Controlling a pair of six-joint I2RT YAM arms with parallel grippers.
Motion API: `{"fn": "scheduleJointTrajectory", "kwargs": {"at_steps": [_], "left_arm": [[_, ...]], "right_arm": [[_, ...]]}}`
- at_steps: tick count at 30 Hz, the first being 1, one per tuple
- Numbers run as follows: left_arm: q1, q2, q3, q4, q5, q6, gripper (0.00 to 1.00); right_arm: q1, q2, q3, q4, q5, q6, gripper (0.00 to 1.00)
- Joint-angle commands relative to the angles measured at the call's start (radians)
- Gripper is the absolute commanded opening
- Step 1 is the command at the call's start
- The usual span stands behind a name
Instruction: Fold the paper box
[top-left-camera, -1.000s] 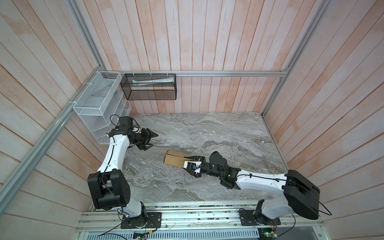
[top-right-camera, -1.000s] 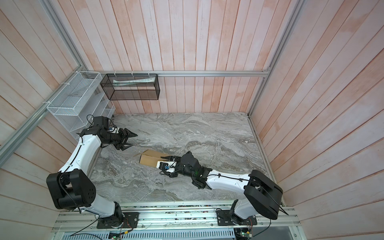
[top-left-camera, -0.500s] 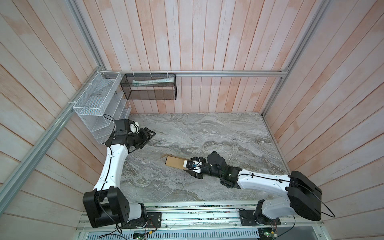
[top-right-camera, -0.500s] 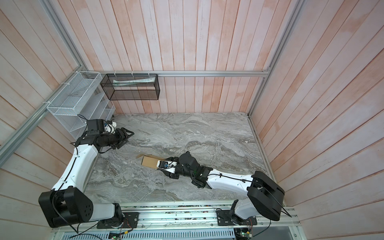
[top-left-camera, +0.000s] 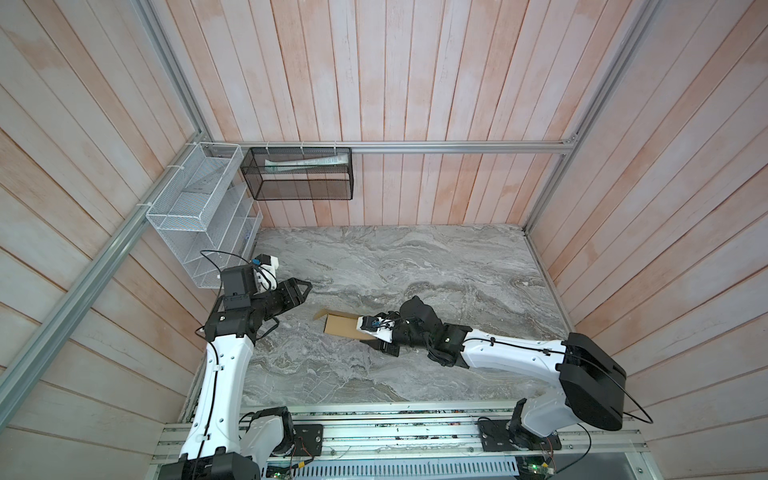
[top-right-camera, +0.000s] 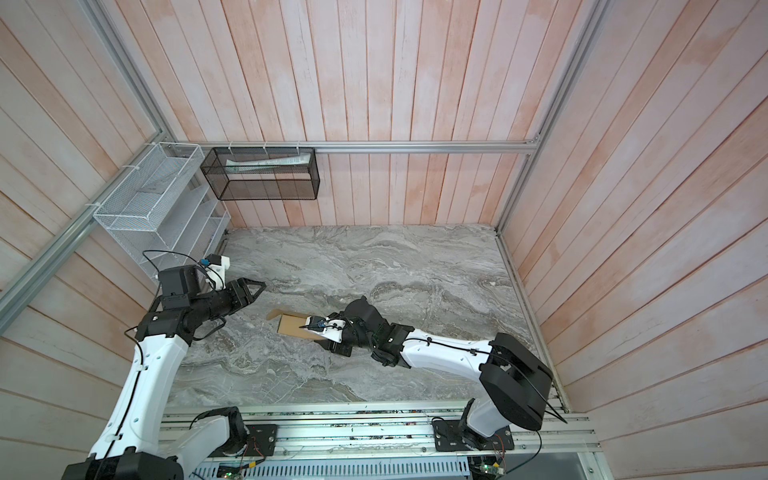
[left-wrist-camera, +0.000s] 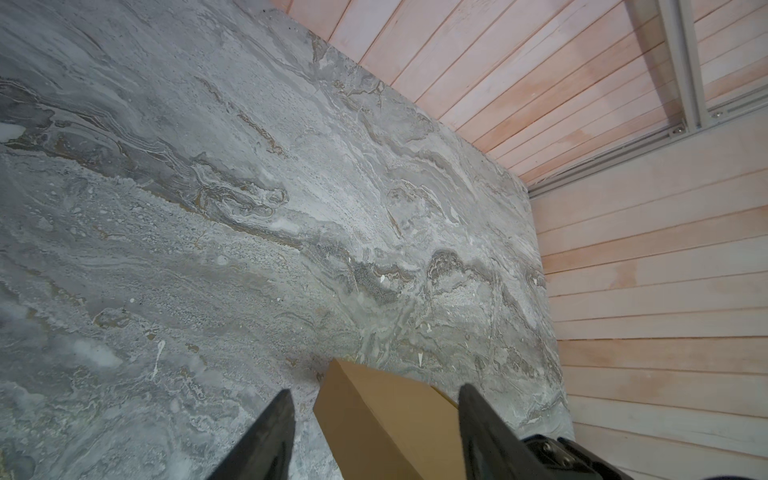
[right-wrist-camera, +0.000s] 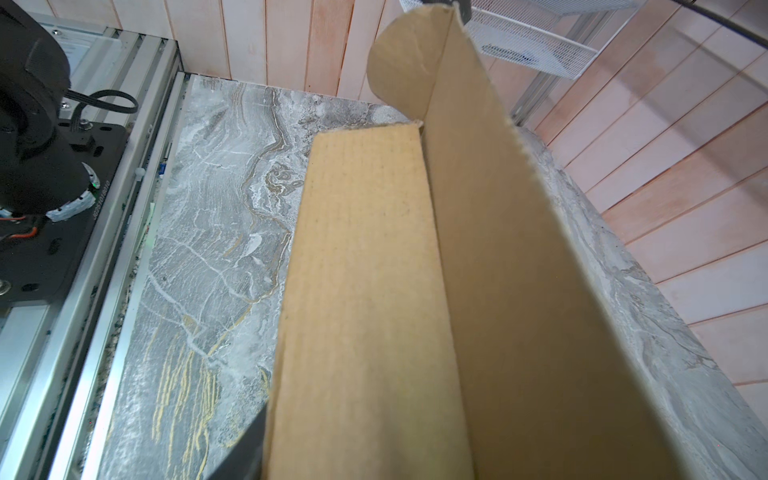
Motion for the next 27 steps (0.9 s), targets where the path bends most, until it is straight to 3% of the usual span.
{"fn": "scheduleJointTrajectory", "kwargs": {"at_steps": [1,4,14,27], "left_arm": [[-0.003,-0.041,0.008,-0.046,0.044,0.079,0.64],[-0.020,-0.078,-0.003,-0.068,0.064,0.100,0.62],[-0.156,-0.140,-0.031,-0.142,-0.017,0.078,0.54],[-0.356,-0.076,-0.037,-0.113,-0.169,0.021,0.44]], "right_arm": [[-0.008,0.016,0.037,-0.042,-0.058,0.013,0.29],[-0.021,0.021,0.034,-0.045,-0.085,0.020,0.29],[-0.069,-0.008,0.010,-0.048,-0.149,0.029,0.29],[-0.103,-0.049,-0.009,-0.060,-0.168,0.027,0.29]]}}
